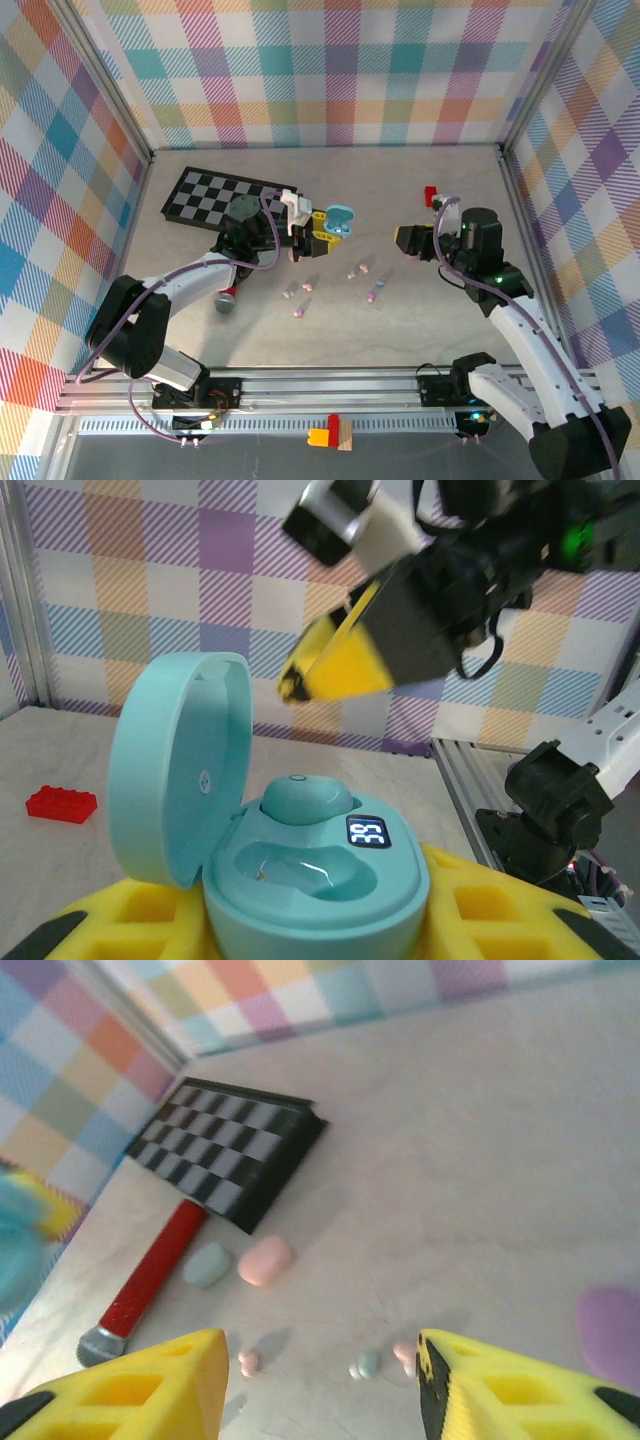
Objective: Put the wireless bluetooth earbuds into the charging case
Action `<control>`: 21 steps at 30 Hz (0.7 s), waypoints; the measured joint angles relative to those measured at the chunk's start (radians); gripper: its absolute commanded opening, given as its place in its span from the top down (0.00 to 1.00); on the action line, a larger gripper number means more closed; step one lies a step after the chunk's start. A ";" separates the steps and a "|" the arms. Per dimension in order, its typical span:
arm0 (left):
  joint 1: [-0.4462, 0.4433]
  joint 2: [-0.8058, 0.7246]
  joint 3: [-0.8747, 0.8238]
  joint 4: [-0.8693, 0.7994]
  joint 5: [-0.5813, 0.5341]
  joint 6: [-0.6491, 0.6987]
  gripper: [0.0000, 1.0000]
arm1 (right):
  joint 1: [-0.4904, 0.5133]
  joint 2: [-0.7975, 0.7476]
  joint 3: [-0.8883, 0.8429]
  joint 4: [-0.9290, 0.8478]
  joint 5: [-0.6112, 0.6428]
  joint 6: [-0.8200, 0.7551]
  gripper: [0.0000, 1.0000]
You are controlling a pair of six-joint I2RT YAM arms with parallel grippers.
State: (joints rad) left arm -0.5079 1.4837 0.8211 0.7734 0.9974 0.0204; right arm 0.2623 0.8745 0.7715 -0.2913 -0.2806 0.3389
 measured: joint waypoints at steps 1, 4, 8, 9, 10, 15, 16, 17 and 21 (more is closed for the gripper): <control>0.000 0.000 -0.001 0.004 0.000 -0.001 0.63 | -0.010 0.011 -0.026 0.000 0.000 0.024 0.47; 0.000 0.000 -0.001 0.021 0.000 -0.004 0.63 | -0.013 0.088 -0.084 0.001 -0.005 0.109 0.47; 0.000 0.000 -0.001 0.039 -0.001 -0.008 0.63 | -0.013 0.228 -0.146 0.016 -0.028 0.235 0.45; 0.000 0.000 -0.001 0.042 -0.001 -0.009 0.63 | -0.013 0.270 -0.158 0.019 -0.041 0.258 0.44; 0.000 0.000 -0.001 0.045 -0.002 -0.011 0.63 | -0.013 0.309 -0.166 0.022 -0.054 0.277 0.44; 0.000 0.000 -0.010 0.066 -0.004 -0.027 0.63 | -0.012 0.449 -0.148 0.035 -0.098 0.275 0.43; 0.000 0.000 -0.012 0.072 -0.003 -0.032 0.63 | -0.012 0.476 -0.134 0.038 -0.101 0.267 0.44; 0.000 0.000 -0.014 0.076 -0.004 -0.035 0.62 | -0.012 0.502 -0.119 0.042 -0.103 0.259 0.44; 0.001 0.000 -0.027 0.122 -0.008 -0.062 0.63 | -0.012 0.626 -0.024 0.057 -0.123 0.223 0.44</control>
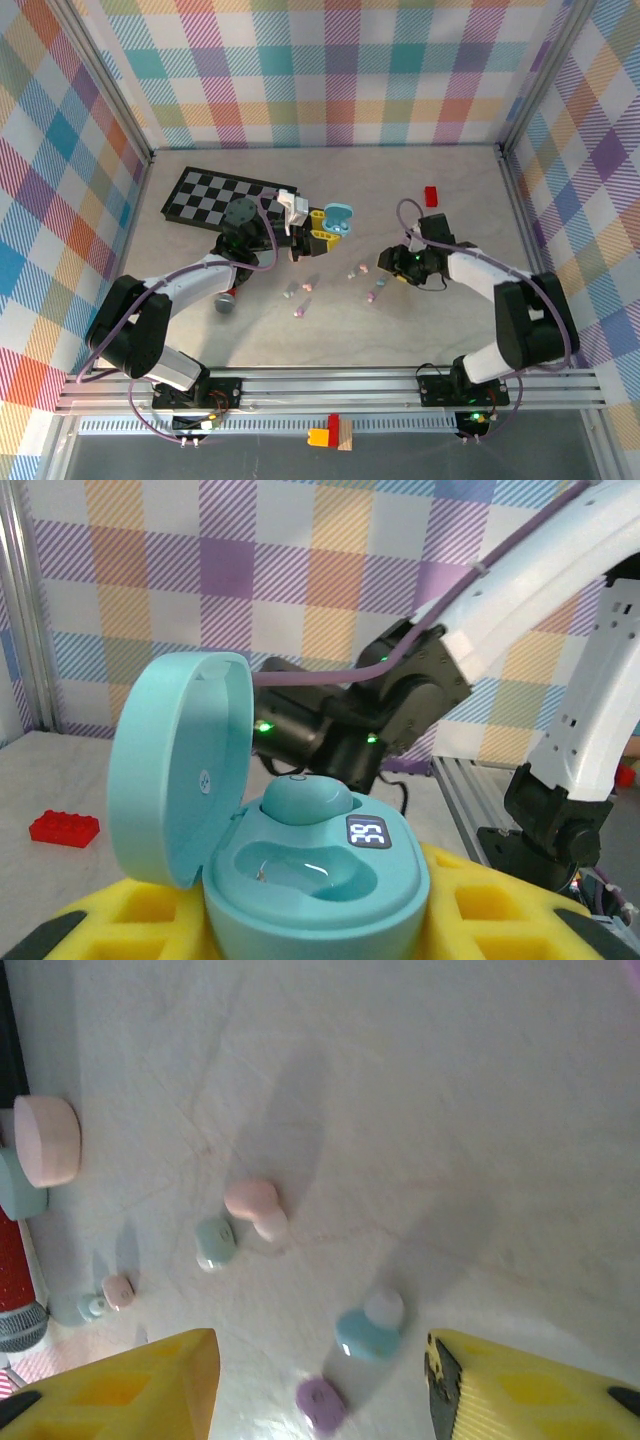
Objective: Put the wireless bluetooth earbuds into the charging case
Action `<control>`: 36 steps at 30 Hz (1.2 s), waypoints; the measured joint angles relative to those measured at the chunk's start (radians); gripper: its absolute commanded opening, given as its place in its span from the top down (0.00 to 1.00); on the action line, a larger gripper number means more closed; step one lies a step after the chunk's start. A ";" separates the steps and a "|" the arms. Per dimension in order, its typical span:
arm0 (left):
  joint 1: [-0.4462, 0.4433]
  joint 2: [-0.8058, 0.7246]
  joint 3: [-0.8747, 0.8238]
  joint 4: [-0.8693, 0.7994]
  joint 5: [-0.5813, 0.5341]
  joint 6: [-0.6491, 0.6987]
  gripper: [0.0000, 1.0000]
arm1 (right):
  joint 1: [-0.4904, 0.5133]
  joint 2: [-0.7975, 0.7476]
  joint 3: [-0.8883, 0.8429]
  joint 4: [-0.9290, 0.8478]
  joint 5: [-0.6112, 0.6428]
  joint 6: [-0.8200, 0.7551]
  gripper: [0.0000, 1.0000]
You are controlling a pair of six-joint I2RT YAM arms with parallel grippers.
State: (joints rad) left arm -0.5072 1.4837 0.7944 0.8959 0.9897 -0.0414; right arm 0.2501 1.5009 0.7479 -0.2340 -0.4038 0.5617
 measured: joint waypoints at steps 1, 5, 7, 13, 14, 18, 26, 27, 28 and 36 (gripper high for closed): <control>0.000 0.000 -0.003 0.011 -0.001 -0.011 0.62 | 0.001 0.031 0.024 0.008 -0.006 -0.008 0.44; 0.003 0.000 -0.009 0.064 -0.008 -0.045 0.63 | 0.008 0.127 0.087 0.017 -0.036 -0.047 0.43; 0.006 0.000 -0.011 0.085 -0.015 -0.055 0.63 | 0.011 0.173 0.109 0.017 -0.047 -0.065 0.42; 0.009 0.000 -0.013 0.101 -0.025 -0.071 0.63 | 0.021 0.215 0.118 0.017 -0.069 -0.106 0.44; 0.010 0.000 -0.013 0.101 -0.026 -0.071 0.63 | 0.023 0.213 0.117 0.017 -0.069 -0.109 0.44; 0.017 0.000 -0.014 0.101 -0.027 -0.072 0.63 | 0.046 0.198 0.101 0.018 -0.056 -0.130 0.44; 0.033 0.000 -0.014 0.101 -0.026 -0.072 0.63 | 0.079 0.128 0.034 0.003 -0.029 -0.132 0.46; 0.035 0.000 -0.014 0.101 -0.026 -0.072 0.63 | 0.079 0.123 0.030 -0.002 -0.025 -0.132 0.46; 0.037 0.000 -0.014 0.101 -0.026 -0.072 0.63 | 0.080 0.118 0.028 -0.008 -0.022 -0.131 0.46; 0.060 -0.006 -0.020 0.106 -0.026 -0.079 0.64 | 0.094 0.064 0.022 -0.086 0.053 -0.137 0.46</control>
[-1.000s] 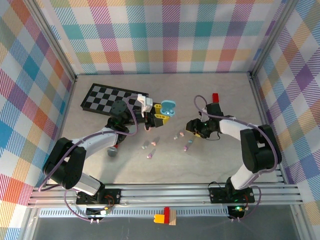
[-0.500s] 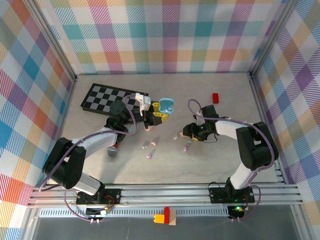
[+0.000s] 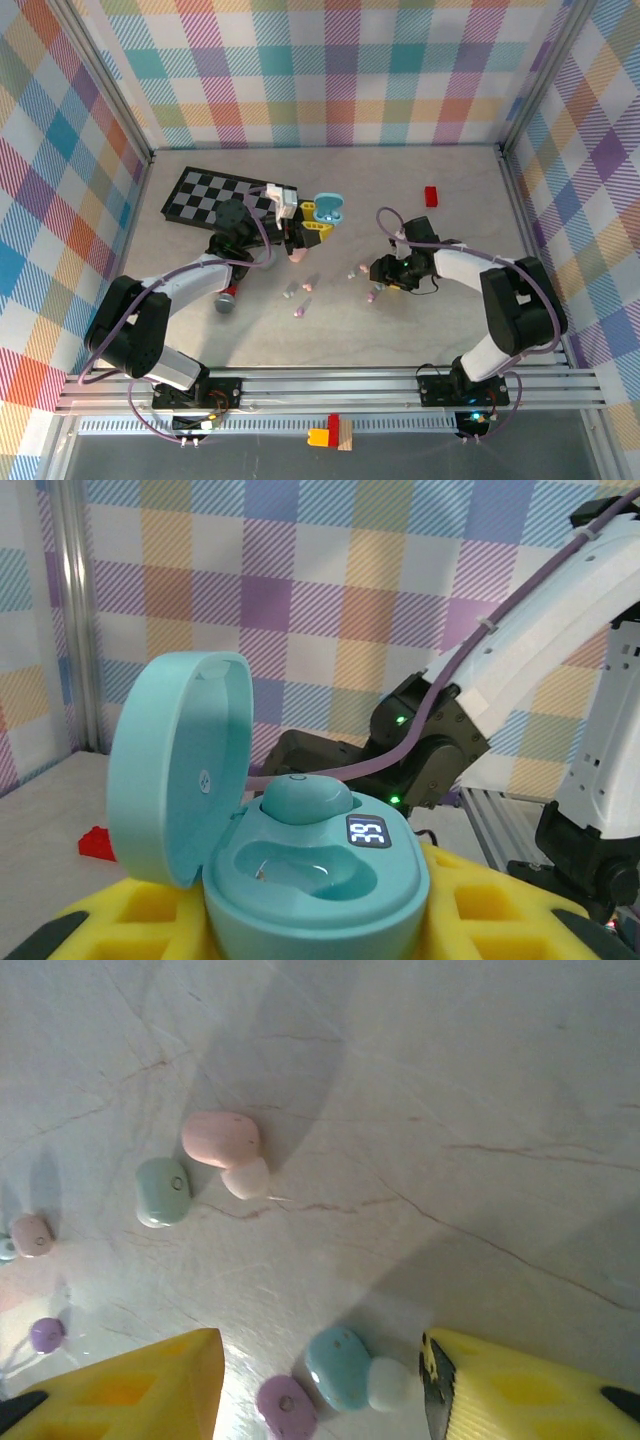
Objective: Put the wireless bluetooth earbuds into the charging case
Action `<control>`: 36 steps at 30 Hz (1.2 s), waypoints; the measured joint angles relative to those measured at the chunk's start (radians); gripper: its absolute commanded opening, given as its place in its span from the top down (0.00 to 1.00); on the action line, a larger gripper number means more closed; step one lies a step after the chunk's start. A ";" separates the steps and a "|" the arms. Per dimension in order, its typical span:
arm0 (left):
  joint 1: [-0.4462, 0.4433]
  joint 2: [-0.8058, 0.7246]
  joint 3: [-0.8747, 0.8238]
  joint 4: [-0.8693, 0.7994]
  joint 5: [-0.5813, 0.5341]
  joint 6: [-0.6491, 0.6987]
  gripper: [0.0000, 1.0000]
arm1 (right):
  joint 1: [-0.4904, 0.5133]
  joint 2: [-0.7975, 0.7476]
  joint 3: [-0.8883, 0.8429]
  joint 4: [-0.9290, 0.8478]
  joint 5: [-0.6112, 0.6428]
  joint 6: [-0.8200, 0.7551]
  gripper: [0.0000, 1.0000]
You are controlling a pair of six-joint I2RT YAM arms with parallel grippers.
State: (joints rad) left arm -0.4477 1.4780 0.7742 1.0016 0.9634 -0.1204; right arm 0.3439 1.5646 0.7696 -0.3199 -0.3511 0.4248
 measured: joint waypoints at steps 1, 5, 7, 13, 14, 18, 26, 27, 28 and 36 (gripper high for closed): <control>0.011 -0.003 -0.007 0.005 0.000 -0.004 0.64 | 0.008 -0.011 0.007 -0.021 0.026 -0.007 0.46; 0.079 -0.008 -0.053 0.042 -0.006 -0.027 0.64 | 0.072 -0.042 0.066 -0.101 0.149 -0.050 0.47; 0.124 -0.017 -0.075 0.051 -0.010 -0.038 0.64 | 0.130 -0.050 0.110 -0.141 0.241 -0.077 0.48; 0.270 -0.071 -0.112 0.080 -0.016 -0.061 0.64 | 0.278 -0.036 0.194 -0.251 0.502 -0.136 0.50; 0.290 -0.077 -0.112 0.085 -0.016 -0.066 0.64 | 0.294 -0.025 0.204 -0.269 0.536 -0.145 0.51; 0.353 -0.103 -0.112 0.102 -0.015 -0.079 0.64 | 0.354 0.045 0.248 -0.338 0.668 -0.173 0.56; 0.373 -0.130 -0.111 0.100 -0.010 -0.093 0.63 | 0.429 0.176 0.305 -0.420 0.801 -0.203 0.64; 0.373 -0.132 -0.111 0.097 -0.009 -0.093 0.63 | 0.433 0.186 0.312 -0.422 0.807 -0.204 0.64; 0.373 -0.137 -0.111 0.091 -0.007 -0.091 0.63 | 0.437 0.196 0.319 -0.426 0.814 -0.206 0.65; 0.374 -0.171 -0.111 0.037 -0.003 -0.064 0.63 | 0.443 0.263 0.350 -0.430 0.822 -0.245 0.68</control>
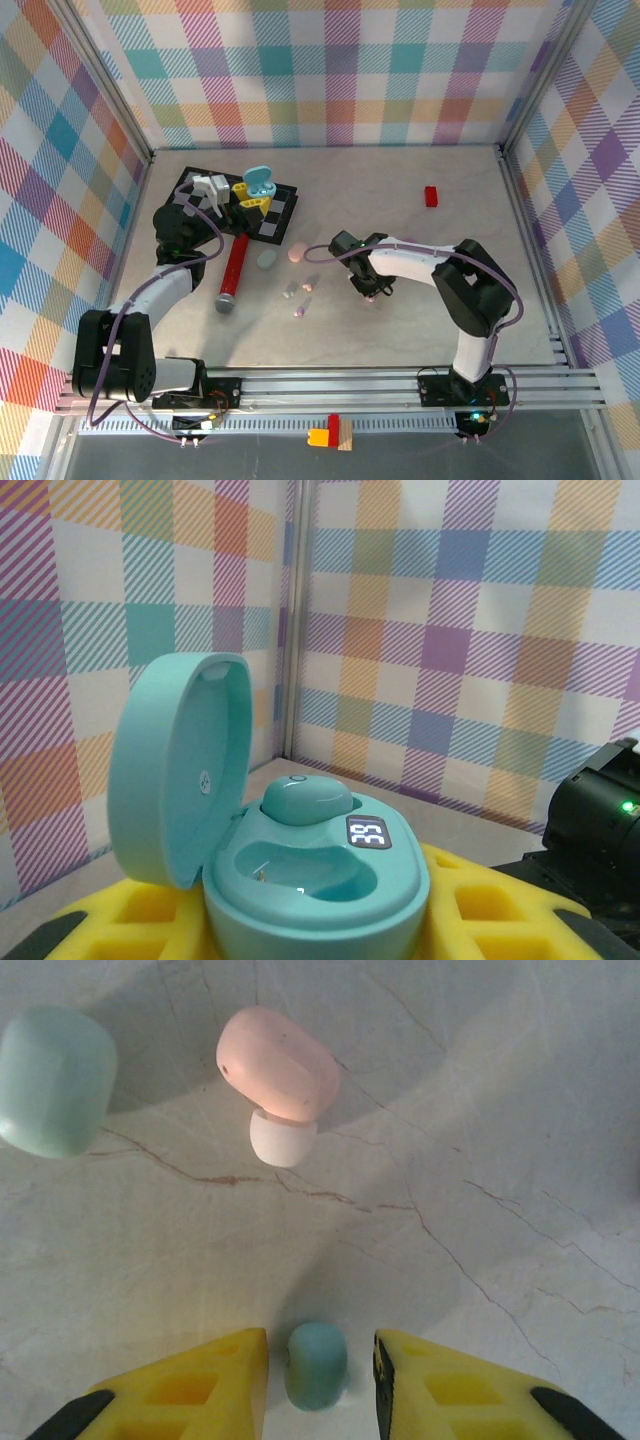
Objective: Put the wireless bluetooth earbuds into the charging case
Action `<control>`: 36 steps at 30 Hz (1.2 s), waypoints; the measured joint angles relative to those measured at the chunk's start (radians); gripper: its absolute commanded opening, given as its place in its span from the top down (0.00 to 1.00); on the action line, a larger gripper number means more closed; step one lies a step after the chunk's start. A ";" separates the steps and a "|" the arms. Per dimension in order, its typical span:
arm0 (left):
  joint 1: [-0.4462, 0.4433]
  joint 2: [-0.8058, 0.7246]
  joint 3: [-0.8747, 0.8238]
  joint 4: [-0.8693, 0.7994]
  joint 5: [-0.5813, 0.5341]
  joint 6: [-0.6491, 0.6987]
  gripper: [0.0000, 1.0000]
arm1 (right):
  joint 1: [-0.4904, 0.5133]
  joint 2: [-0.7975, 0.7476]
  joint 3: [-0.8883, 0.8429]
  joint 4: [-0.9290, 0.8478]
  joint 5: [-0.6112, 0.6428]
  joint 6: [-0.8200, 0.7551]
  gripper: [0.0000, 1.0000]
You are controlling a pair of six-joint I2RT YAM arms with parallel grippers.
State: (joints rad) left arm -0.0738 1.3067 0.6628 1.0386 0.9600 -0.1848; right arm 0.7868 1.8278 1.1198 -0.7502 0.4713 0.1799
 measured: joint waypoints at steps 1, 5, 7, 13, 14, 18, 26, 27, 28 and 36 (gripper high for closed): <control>0.000 -0.002 0.000 -0.003 0.000 0.002 0.63 | 0.000 0.004 0.005 -0.002 0.000 -0.005 0.68; 0.000 -0.008 0.000 -0.019 0.000 0.011 0.63 | 0.000 0.016 0.020 -0.014 0.000 -0.010 0.71; 0.000 -0.008 0.000 -0.020 0.000 0.016 0.62 | 0.000 0.022 0.025 -0.021 0.000 -0.010 0.75; 0.001 -0.008 0.000 -0.025 0.004 0.018 0.62 | 0.006 0.027 0.029 -0.031 0.012 -0.004 0.78; 0.001 -0.008 0.000 -0.027 0.005 0.019 0.62 | 0.005 0.027 0.029 -0.032 0.015 -0.004 0.78; 0.001 -0.009 0.000 -0.038 0.008 0.022 0.62 | 0.003 0.027 0.029 -0.030 0.009 -0.001 0.78; 0.001 -0.030 0.000 -0.046 0.008 0.037 0.62 | -0.023 0.000 0.029 -0.022 -0.055 0.014 0.81; 0.001 -0.032 0.000 -0.046 0.008 0.041 0.62 | -0.027 -0.013 0.028 -0.019 -0.071 0.019 0.81; 0.000 -0.034 0.000 -0.046 0.007 0.044 0.62 | -0.033 -0.033 0.027 -0.014 -0.090 0.023 0.81; -0.048 -0.035 0.005 -0.063 -0.035 0.078 0.62 | -0.137 -0.267 0.027 0.045 -0.285 0.102 0.80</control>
State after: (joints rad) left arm -0.1215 1.2720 0.6674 0.9756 0.9253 -0.1070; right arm 0.6495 1.5604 1.1465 -0.7052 0.1867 0.2821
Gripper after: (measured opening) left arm 0.379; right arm 0.203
